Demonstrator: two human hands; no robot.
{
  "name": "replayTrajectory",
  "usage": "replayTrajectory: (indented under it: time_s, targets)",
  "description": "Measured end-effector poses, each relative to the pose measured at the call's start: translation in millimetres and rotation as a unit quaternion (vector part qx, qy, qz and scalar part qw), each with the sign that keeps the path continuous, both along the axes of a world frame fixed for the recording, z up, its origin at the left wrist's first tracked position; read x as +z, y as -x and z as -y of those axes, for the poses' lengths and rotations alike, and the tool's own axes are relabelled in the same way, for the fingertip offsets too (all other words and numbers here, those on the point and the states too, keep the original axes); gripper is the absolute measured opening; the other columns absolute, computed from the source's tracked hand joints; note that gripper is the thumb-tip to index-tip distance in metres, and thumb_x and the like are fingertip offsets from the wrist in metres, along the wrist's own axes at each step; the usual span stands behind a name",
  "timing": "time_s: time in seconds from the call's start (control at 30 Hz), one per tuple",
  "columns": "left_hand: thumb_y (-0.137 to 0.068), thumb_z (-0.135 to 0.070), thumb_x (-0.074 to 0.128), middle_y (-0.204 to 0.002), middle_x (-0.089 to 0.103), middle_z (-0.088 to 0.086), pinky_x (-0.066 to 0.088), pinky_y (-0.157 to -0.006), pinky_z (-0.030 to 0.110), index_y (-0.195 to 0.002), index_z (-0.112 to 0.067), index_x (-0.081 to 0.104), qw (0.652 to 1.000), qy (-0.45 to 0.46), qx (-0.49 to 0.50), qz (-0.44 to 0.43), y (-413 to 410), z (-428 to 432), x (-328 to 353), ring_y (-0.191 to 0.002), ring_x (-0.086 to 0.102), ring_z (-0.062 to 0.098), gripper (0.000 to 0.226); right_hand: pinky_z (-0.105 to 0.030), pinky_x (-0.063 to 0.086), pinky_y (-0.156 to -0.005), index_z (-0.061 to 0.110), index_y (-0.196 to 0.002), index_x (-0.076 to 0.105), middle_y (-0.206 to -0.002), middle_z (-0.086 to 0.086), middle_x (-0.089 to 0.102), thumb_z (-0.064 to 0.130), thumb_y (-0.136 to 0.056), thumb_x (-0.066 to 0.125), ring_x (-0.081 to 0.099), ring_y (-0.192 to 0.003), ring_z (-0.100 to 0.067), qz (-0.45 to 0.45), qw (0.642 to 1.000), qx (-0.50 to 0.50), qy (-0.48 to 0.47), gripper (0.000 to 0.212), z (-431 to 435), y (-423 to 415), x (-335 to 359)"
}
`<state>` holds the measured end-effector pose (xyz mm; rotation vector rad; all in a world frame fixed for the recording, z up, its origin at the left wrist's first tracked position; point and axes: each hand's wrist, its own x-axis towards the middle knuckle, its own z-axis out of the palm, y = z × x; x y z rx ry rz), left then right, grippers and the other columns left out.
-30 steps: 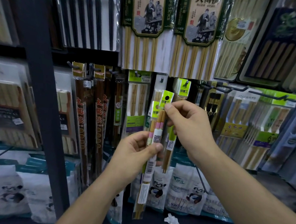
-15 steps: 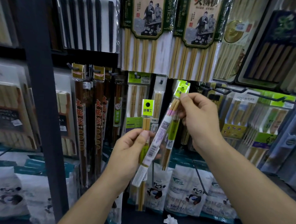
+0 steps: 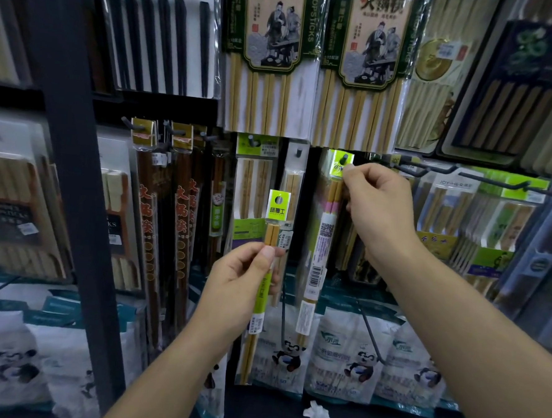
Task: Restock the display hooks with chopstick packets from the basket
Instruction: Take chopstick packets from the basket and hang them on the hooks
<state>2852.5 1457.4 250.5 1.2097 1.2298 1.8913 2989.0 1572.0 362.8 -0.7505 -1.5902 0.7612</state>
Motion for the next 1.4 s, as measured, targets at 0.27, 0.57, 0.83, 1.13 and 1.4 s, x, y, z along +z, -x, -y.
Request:
replayTrajectory:
  time_s: [0.27,0.57,0.83,1.13,1.4]
  targets:
    - [-0.094,-0.026,0.066,-0.081,0.071,-0.001,0.06,-0.072,0.027,-0.097,-0.027,0.076,1.0,-0.016,0.006,-0.003,-1,1,2,-0.079,0.072,0.019,0.011,-0.021,0.042,-0.06,0.019,-0.075,0.069,-0.052,0.017,0.053,0.034,-0.096,0.067,0.046,-0.052,0.001,0.004,0.999,-0.03,-0.016,0.026,2,-14,-15]
    - [-0.097,-0.015,0.068,-0.078,0.07,-0.015,0.053,-0.067,0.016,-0.095,-0.024,0.074,0.996,-0.062,0.036,-0.061,-34,-19,42,-0.075,0.065,0.0,0.012,-0.02,0.053,-0.063,0.024,-0.084,0.076,-0.081,-0.006,0.073,0.022,-0.099,0.065,0.059,-0.063,-0.003,0.01,0.994,0.102,-0.032,0.019,31,-23,-27]
    - [-0.096,-0.018,0.071,-0.091,0.076,0.009,0.056,-0.073,0.021,-0.101,-0.017,0.076,0.99,-0.043,0.068,-0.113,-43,-41,69,-0.078,0.067,0.007,0.008,-0.016,0.047,-0.058,0.025,-0.073,0.072,-0.062,0.009,0.064,0.021,-0.099,0.063,0.056,-0.057,-0.003,-0.032,0.996,0.084,-0.002,0.028,7,-20,-3]
    - [-0.097,-0.025,0.07,-0.084,0.074,0.0,0.058,-0.071,0.026,-0.097,-0.025,0.074,0.984,-0.047,0.087,-0.15,-40,-55,64,-0.079,0.07,0.013,0.004,-0.025,0.049,-0.063,0.02,-0.069,0.069,-0.067,0.003,0.067,0.025,-0.099,0.062,0.056,-0.057,-0.003,-0.022,0.999,0.04,-0.016,0.031,-6,-7,0]
    - [-0.1,-0.047,0.054,-0.084,0.057,-0.014,0.043,-0.058,0.023,-0.103,-0.03,0.063,0.848,0.044,0.253,-0.464,-33,-41,59,-0.074,0.052,0.002,0.019,-0.014,0.046,-0.059,0.021,-0.078,0.07,-0.072,0.006,0.067,0.037,-0.096,0.066,0.056,-0.062,0.001,0.023,0.999,0.004,-0.043,0.024,-18,-13,-21]
